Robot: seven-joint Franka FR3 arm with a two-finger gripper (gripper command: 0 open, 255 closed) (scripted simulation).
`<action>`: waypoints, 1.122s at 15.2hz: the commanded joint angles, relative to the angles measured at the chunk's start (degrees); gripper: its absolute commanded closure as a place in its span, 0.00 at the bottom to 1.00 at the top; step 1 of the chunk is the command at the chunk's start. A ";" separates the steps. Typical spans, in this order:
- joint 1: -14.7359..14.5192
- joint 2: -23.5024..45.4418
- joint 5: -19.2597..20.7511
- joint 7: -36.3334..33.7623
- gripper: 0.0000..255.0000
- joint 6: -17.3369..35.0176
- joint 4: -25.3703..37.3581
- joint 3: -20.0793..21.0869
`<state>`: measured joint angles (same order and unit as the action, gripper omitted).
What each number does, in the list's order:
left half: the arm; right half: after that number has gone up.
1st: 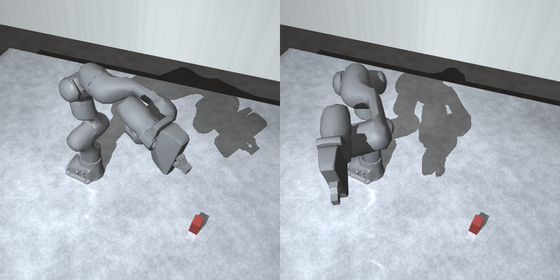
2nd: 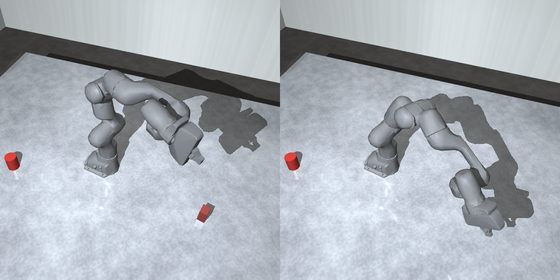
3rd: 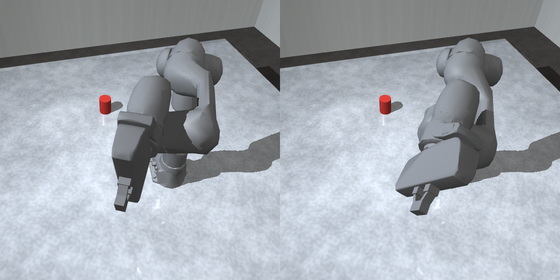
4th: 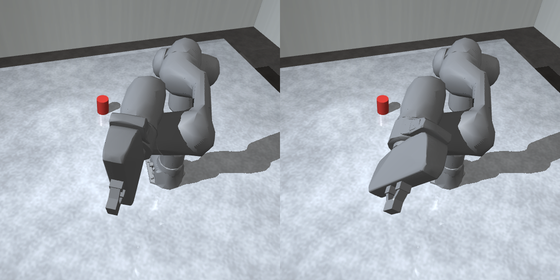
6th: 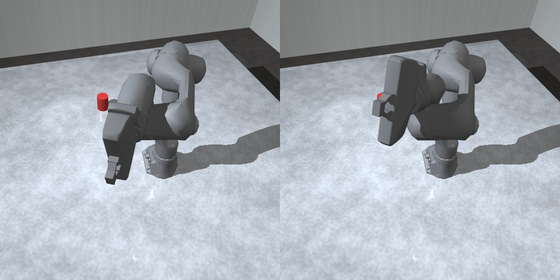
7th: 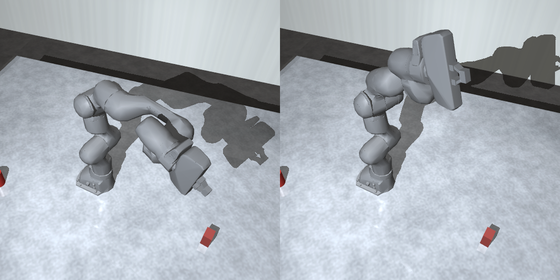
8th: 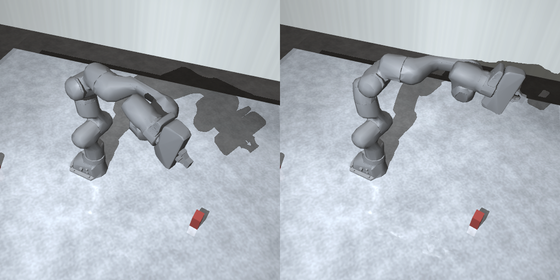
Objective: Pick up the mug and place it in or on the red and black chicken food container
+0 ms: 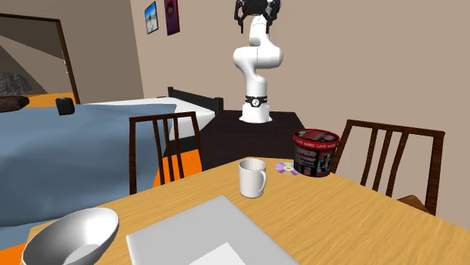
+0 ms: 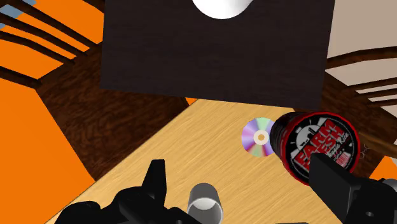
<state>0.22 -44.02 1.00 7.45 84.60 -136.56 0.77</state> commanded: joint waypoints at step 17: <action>-0.48 23.86 0.45 7.15 0.00 34.73 -9.07 -4.11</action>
<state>-0.12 -22.48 1.62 14.18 117.38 -146.24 -3.19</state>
